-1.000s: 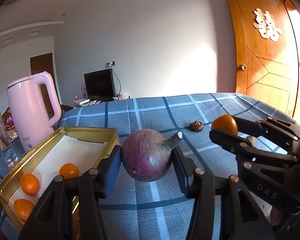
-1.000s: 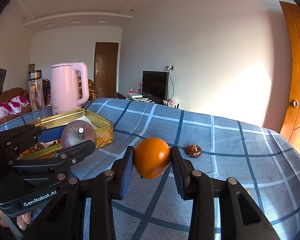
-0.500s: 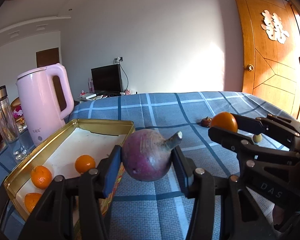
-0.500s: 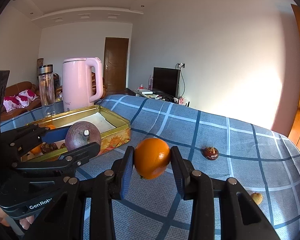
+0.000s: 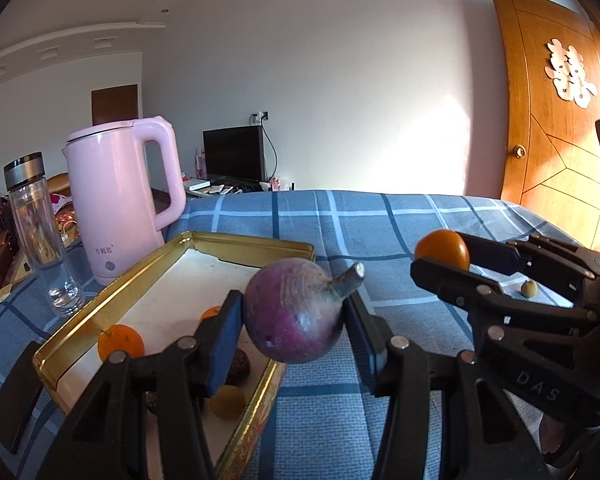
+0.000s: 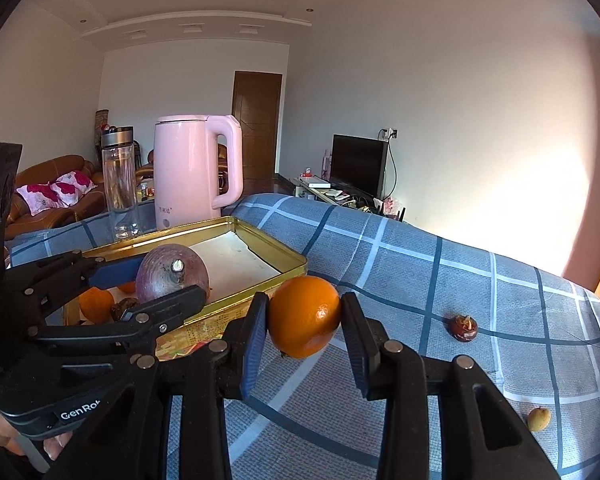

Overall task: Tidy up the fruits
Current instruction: 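Carry the purple fruit and the mandarin over the gold tin tray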

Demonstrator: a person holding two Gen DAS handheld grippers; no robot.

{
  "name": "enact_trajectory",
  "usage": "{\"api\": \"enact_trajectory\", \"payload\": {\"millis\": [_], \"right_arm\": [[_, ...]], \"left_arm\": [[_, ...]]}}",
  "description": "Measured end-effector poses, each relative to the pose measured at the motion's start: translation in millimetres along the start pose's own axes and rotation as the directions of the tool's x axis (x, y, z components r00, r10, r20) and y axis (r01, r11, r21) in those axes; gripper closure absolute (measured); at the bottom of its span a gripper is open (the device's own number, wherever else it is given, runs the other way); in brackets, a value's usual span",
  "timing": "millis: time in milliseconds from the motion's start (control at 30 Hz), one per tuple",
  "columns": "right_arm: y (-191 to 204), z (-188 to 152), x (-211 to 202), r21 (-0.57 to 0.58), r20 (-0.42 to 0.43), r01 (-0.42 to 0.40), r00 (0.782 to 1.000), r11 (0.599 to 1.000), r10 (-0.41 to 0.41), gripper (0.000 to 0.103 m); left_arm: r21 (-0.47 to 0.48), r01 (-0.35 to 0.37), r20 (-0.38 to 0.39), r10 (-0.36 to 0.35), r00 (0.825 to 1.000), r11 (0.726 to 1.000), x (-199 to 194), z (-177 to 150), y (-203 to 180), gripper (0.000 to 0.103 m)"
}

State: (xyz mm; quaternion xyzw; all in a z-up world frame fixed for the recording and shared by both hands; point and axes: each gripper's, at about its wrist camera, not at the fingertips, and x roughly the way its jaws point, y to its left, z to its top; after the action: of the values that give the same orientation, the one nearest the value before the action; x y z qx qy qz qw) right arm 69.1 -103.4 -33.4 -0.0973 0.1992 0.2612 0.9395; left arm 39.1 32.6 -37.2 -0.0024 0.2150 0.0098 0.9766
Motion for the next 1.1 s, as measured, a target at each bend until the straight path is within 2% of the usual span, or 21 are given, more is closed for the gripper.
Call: {"api": "enact_trajectory", "payload": {"millis": [567, 1100], "right_arm": [[35, 23, 29, -0.054, -0.014, -0.074, 0.997, 0.996, 0.073, 0.064], [67, 32, 57, -0.07, -0.06, -0.148, 0.988, 0.987, 0.143, 0.064]], "left_arm": [[-0.076, -0.088, -0.035, 0.086, 0.996, 0.993, 3, 0, 51, 0.05], [-0.123, -0.142, -0.096, 0.13, 0.987, 0.982, 9, -7, 85, 0.05]]}}
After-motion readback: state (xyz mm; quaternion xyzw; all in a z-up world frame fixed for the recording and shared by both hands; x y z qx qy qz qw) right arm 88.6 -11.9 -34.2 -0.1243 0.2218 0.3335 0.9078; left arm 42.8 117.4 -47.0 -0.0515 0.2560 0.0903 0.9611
